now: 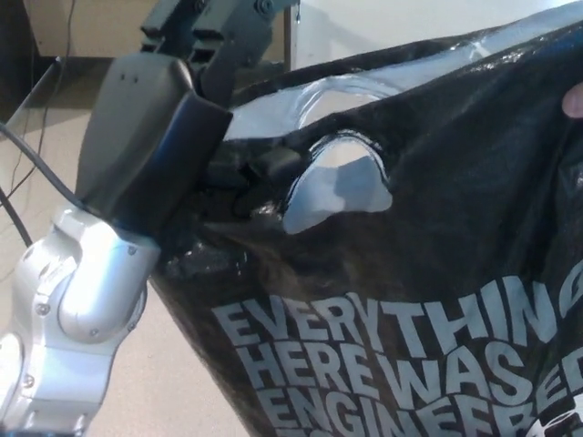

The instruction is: A person is holding a plastic bag and the robot extends its left hand to grab the bag by hooking its thumb into the holes at the top and brings its hand down by its side. Then it extends its arm again to hand the plastic bag back to the person.

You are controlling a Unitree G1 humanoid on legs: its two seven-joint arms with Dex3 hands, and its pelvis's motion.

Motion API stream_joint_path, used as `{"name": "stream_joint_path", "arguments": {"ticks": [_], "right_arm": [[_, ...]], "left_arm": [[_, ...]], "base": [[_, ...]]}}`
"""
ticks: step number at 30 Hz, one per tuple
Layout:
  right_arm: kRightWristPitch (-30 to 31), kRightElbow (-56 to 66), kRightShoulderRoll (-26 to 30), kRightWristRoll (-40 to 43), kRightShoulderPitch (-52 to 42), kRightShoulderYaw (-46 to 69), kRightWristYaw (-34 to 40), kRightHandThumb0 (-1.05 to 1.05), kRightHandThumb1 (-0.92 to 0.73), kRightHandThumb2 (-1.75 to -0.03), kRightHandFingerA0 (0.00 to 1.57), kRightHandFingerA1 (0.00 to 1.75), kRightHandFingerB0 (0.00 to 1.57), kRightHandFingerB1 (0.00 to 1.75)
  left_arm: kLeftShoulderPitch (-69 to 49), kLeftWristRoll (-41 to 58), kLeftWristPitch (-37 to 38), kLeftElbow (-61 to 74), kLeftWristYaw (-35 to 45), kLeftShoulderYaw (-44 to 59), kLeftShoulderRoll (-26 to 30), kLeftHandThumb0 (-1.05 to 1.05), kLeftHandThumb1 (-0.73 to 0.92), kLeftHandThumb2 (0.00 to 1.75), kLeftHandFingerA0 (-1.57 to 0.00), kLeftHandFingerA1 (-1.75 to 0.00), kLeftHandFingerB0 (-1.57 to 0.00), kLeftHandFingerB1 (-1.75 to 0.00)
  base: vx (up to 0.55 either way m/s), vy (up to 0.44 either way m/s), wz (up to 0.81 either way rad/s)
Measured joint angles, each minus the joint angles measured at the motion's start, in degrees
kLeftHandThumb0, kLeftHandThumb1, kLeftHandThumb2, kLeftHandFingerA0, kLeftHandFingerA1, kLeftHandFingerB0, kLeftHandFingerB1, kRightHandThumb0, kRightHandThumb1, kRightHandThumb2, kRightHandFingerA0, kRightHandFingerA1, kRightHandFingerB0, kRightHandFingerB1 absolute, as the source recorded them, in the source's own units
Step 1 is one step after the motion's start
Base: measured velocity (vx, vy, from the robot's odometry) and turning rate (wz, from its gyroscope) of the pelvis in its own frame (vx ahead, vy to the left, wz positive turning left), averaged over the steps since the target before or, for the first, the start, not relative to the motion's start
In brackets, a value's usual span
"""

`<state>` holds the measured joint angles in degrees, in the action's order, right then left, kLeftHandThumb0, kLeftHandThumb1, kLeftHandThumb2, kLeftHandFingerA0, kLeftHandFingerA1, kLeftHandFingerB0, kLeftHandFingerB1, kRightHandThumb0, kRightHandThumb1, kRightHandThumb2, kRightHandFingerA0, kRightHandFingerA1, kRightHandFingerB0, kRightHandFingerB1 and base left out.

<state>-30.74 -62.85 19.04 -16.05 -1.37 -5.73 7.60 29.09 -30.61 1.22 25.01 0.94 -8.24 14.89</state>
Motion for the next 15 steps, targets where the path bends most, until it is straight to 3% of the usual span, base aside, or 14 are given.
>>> {"name": "stream_joint_path", "arguments": {"ticks": [1, 2, 6, 7, 8, 11, 12, 13, 15], "right_arm": [[0.0, 0.0, 0.0, 0.0, 0.0, 0.0, 0.0, -0.33, -0.59, -0.76, 0.6, 0.56, 0.46, 0.49], [0.1, 0.0, 0.0, 0.0, 0.0, 0.0, 0.0, -0.26, -0.68, -0.6, 0.65, 0.47, 0.5, 0.4], [0.1, 0.1, 0.0, 0.0, 0.0, 0.0, 0.0, -0.26, -0.68, -0.6, 0.64, 0.46, 0.49, 0.39], [0.3, 0.2, 0.0, 0.0, 0.0, 0.0, 0.0, -0.34, -0.6, -0.74, 0.6, 0.54, 0.46, 0.47], [0.3, 0.2, 0.0, 0.0, 0.0, 0.0, -0.1, -0.26, -0.68, -0.6, 0.65, 0.46, 0.5, 0.39], [0.5, 0.3, 0.1, -0.1, -0.1, -0.1, 0.0, -0.26, -0.68, -0.6, 0.65, 0.46, 0.49, 0.39], [0.5, 0.4, 0.1, -0.1, -0.1, -0.1, 0.0, -0.34, -0.59, -0.76, 0.6, 0.55, 0.46, 0.48], [0.5, 0.4, 0.1, -0.1, -0.1, -0.1, 0.0, -0.26, -0.69, -0.6, 0.64, 0.46, 0.49, 0.39], [0.6, 0.5, 0.1, -0.2, -0.1, -0.2, 0.0, -0.26, -0.68, -0.6, 0.63, 0.46, 0.5, 0.39]], "left_arm": [[-0.2, 0.0, 0.0, 0.1, 0.0, 0.0, 0.0, -0.31, 0.37, 0.91, -0.01, -0.49, 0.0, -0.47], [-0.5, 0.0, 0.0, 0.3, 0.2, 0.0, 0.0, -0.31, 0.37, 0.91, -0.01, -0.49, 0.0, -0.47], [-1.3, 0.0, 0.0, 1.1, 0.5, 0.1, 0.0, -0.31, 0.35, 0.9, -0.01, -0.49, 0.0, -0.48], [-1.6, 0.0, 0.0, 1.2, 0.5, 0.1, 0.0, -0.31, 0.36, 0.91, 0.0, -0.49, 0.0, -0.48], [-1.8, 0.0, 0.1, 1.2, 0.5, 0.1, 0.0, -0.31, 0.36, 0.9, 0.0, -0.49, 0.0, -0.48], [-2.7, 0.0, 0.3, 1.3, 0.5, 0.0, 0.0, -0.31, 0.37, 0.91, 0.0, -0.49, 0.0, -0.48], [-2.8, 0.0, 0.4, 1.3, 0.5, 0.0, 0.0, -0.31, 0.37, 0.91, 0.0, -0.49, 0.0, -0.48], [-2.8, 0.0, 0.4, 1.3, 0.5, 0.0, 0.0, -0.3, 0.37, 0.91, 0.0, -0.49, 0.0, -0.48], [-2.8, 0.0, 0.5, 1.3, 0.5, -0.1, 0.0, -0.3, 0.37, 0.91, 0.0, -0.49, 0.0, -0.47]], "base": [[0.0, 0.0, 0.0], [0.0, 0.0, 0.0], [0.0, 0.0, 0.0], [0.0, 0.0, 0.0], [0.0, 0.0, 0.0], [0.0, 0.0, 0.0], [0.0, 0.0, 0.0], [0.0, 0.0, 0.0], [0.0, 0.0, 0.0]]}}
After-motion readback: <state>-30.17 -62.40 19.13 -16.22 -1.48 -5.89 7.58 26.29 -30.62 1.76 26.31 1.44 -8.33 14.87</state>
